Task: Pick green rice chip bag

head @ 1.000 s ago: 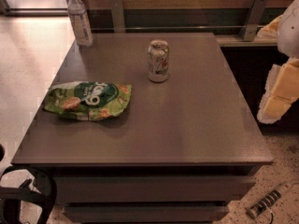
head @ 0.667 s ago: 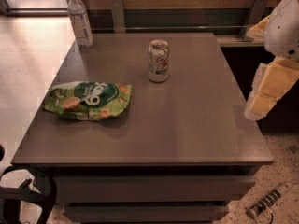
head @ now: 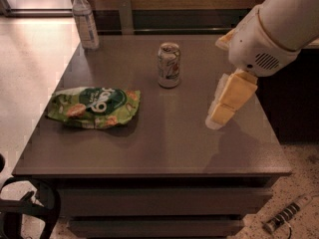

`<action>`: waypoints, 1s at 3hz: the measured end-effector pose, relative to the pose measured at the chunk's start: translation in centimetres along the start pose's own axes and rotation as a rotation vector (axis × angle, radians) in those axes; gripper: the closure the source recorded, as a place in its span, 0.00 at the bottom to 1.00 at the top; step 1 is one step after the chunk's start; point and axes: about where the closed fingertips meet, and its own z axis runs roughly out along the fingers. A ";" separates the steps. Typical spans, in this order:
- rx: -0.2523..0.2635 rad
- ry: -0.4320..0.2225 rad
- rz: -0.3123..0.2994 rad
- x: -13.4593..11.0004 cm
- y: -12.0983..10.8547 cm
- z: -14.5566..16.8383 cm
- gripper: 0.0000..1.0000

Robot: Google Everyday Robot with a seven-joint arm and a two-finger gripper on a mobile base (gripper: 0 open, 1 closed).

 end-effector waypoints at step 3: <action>-0.094 -0.091 -0.075 -12.3 2.3 9.5 0.00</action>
Offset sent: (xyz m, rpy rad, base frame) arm 0.0172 0.1588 -0.0331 0.1067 0.0116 0.1825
